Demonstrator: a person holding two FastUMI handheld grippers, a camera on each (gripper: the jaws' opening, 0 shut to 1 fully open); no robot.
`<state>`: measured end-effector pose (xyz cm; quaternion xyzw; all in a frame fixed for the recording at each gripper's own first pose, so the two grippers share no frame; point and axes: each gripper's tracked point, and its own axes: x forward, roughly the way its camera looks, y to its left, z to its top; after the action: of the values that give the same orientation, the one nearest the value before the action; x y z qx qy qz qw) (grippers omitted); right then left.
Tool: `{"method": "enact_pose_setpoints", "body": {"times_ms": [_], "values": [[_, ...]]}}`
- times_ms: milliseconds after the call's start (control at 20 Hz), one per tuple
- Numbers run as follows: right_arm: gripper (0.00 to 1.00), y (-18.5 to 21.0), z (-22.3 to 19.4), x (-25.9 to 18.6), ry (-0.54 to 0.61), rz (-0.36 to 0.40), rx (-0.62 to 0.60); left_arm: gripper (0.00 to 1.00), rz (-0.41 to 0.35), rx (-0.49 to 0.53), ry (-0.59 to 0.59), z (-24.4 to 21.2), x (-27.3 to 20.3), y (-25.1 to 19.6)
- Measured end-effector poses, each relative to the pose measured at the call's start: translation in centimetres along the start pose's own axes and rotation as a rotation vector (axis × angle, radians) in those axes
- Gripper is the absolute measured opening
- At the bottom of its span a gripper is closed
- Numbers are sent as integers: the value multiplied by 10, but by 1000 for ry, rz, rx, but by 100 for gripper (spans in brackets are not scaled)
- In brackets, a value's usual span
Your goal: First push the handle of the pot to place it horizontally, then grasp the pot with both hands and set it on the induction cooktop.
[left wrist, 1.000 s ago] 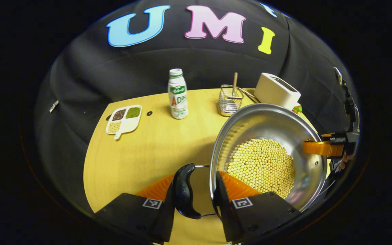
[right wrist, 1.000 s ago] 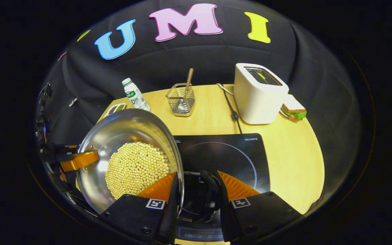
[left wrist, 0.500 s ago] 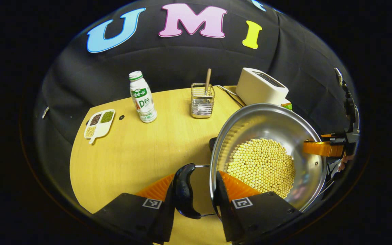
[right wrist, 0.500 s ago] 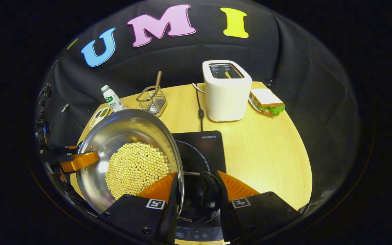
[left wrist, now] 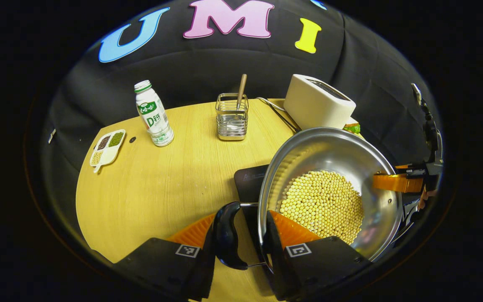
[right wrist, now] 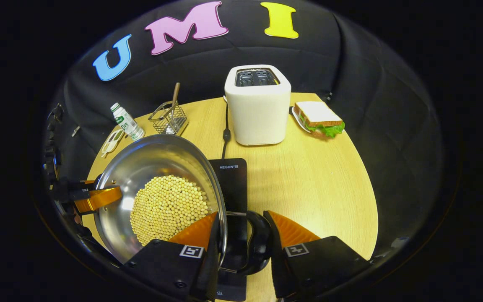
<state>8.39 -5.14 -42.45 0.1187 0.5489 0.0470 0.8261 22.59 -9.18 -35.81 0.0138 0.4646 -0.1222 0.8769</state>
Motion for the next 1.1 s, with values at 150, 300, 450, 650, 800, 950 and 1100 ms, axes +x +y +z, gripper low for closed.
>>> {"method": "enact_pose_setpoints", "body": {"times_ms": [150,300,450,650,800,950,1100], "values": [[59,-3,1,5,11,0,-1,58,0,-7,3,0,7,-2],[55,-3,2,8,18,10,6,60,2,-4,-2,3,9,-1],[55,-3,5,10,22,15,3,59,3,-10,0,4,11,1],[55,-3,7,11,20,23,7,58,6,-17,-2,4,12,1],[55,-3,8,11,23,27,12,58,7,-28,-2,4,12,1],[51,-3,8,11,22,30,12,60,9,-29,-2,4,11,2],[57,-3,9,11,24,29,15,61,7,-27,4,3,12,2]]}}
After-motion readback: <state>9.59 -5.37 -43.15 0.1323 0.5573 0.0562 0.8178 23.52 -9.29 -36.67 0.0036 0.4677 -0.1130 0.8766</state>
